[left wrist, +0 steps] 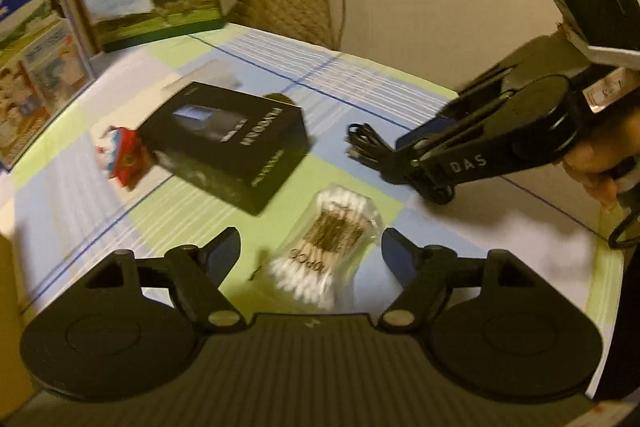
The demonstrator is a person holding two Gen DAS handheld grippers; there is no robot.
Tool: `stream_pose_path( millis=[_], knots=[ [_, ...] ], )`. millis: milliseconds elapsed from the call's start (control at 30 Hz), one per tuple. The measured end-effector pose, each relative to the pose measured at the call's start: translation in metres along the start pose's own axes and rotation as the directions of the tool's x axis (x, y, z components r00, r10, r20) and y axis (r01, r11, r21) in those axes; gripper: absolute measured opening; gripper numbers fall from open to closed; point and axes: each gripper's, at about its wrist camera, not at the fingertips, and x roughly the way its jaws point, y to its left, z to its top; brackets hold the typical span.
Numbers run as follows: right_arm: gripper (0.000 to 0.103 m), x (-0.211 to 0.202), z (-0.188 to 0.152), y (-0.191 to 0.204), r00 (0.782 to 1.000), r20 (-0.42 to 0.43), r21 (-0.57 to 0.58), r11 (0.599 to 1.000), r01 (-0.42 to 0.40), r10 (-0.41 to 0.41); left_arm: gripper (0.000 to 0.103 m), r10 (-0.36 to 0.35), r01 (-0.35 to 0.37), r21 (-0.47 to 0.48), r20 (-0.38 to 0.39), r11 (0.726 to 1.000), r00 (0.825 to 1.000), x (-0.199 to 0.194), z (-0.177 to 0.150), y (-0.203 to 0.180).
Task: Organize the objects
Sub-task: 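Grasp the cotton swab bag with left gripper while right gripper grasps the black cable, then lift the cotton swab bag with left gripper while right gripper lifts the cable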
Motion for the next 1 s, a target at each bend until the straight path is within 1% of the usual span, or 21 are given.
stream_pose_path(
  millis=[67, 167, 200, 267, 333, 367, 400, 433, 467, 500, 567, 600, 700, 800, 900, 1000],
  knots=[
    [0.023, 0.002, -0.001, -0.001, 1.000, -0.007, -0.002, 1.000, 0.009, -0.009, 0.074, -0.023, 0.023, 0.011, -0.009, 1.000, 1.000, 0.006, 0.001, -0.001],
    [0.024, 0.003, 0.000, -0.002, 0.999, -0.006, 0.000, 0.999, 0.032, -0.032, 0.074, -0.024, 0.026, 0.052, -0.023, 0.998, 0.999, 0.014, 0.002, -0.002],
    [0.024, 0.003, -0.001, -0.003, 0.999, -0.005, 0.001, 0.999, 0.036, -0.036, 0.073, -0.020, 0.022, 0.045, -0.031, 0.999, 0.999, 0.017, 0.003, -0.001],
    [0.024, 0.003, 0.000, -0.006, 0.999, -0.004, 0.020, 0.999, 0.033, -0.033, 0.071, -0.038, 0.038, 0.003, -0.052, 0.999, 0.998, 0.020, 0.002, 0.004],
    [0.024, 0.003, 0.001, -0.009, 1.000, -0.003, 0.048, 0.998, 0.031, -0.031, 0.055, -0.044, 0.041, -0.033, -0.082, 0.999, 0.996, 0.022, 0.000, 0.007],
    [0.024, 0.003, 0.002, -0.010, 1.000, -0.003, 0.056, 0.998, 0.030, -0.030, 0.054, -0.035, 0.031, -0.049, -0.093, 0.998, 0.995, 0.022, -0.002, 0.008],
    [0.024, 0.003, 0.002, -0.009, 1.000, -0.003, 0.059, 0.998, 0.031, -0.031, 0.047, -0.029, 0.020, -0.087, -0.099, 0.996, 0.995, 0.021, -0.003, 0.010],
    [0.024, 0.003, 0.002, -0.009, 0.999, -0.002, 0.058, 0.998, 0.032, -0.032, 0.041, -0.014, -0.004, -0.167, -0.106, 0.986, 0.994, 0.019, -0.004, 0.015],
    [0.024, 0.003, 0.002, -0.008, 0.999, -0.002, 0.054, 0.998, 0.032, -0.032, 0.039, -0.002, -0.022, -0.219, -0.111, 0.976, 0.994, 0.017, -0.005, 0.018],
    [0.024, 0.003, 0.002, -0.007, 1.000, -0.001, 0.051, 0.998, 0.031, -0.031, 0.038, 0.006, -0.034, -0.242, -0.114, 0.970, 0.993, 0.015, -0.006, 0.019],
    [0.024, 0.003, 0.002, -0.005, 1.000, 0.000, 0.040, 0.999, 0.029, -0.029, 0.038, 0.019, -0.048, -0.253, -0.114, 0.966, 0.993, 0.013, -0.009, 0.020],
    [0.024, 0.004, 0.002, -0.003, 1.000, 0.000, 0.034, 0.999, 0.028, -0.028, 0.038, 0.017, -0.044, -0.252, -0.110, 0.967, 0.994, 0.012, -0.009, 0.020],
    [0.024, 0.007, 0.003, 0.001, 1.000, 0.000, 0.008, 0.999, 0.031, -0.031, 0.040, 0.020, -0.042, -0.223, -0.102, 0.974, 0.995, 0.012, -0.008, 0.019],
    [0.024, 0.009, 0.003, 0.006, 0.999, 0.000, -0.031, 0.998, 0.049, -0.049, 0.046, 0.033, -0.050, -0.186, -0.089, 0.981, 0.995, 0.015, -0.005, 0.018],
    [0.024, 0.011, 0.002, 0.009, 0.998, -0.001, -0.054, 0.997, 0.059, -0.059, 0.046, 0.021, -0.037, -0.188, -0.087, 0.982, 0.996, 0.020, -0.003, 0.020],
    [0.024, 0.012, 0.003, 0.011, 0.998, -0.005, -0.064, 0.996, 0.057, -0.057, 0.046, 0.027, -0.044, -0.183, -0.094, 0.982, 0.995, 0.024, -0.003, 0.019]
  ],
)
